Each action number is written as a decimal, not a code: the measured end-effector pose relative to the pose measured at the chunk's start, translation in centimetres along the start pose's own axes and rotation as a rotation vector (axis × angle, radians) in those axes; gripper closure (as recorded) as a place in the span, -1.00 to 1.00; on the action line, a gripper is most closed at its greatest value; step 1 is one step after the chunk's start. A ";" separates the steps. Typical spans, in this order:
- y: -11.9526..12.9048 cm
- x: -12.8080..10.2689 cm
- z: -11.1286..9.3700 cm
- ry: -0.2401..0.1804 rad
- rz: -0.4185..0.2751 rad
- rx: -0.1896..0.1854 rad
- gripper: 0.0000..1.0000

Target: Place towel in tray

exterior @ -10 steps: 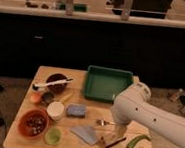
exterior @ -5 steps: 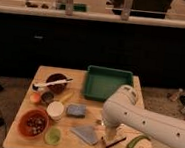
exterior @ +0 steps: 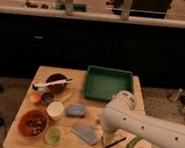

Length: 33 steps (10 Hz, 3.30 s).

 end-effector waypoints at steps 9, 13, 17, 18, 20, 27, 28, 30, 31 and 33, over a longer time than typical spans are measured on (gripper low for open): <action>-0.1 -4.2 5.1 -0.061 -0.031 -0.024 -0.60; -0.2 -4.9 6.2 -0.083 -0.036 -0.034 -0.60; -0.1 -4.8 7.9 -0.105 -0.028 -0.043 -0.44; -0.1 -4.8 7.9 -0.109 -0.026 -0.047 -0.43; -0.1 -5.0 8.5 -0.119 -0.028 -0.056 -0.49; 0.5 -4.5 9.5 -0.140 -0.009 -0.067 0.09; 0.5 -4.4 9.6 -0.143 -0.008 -0.070 0.01; 0.7 -3.9 9.7 -0.146 0.000 -0.073 -0.04; 0.8 -4.0 9.6 -0.145 -0.002 -0.070 0.06; 1.1 -4.3 9.0 -0.146 -0.005 -0.060 0.48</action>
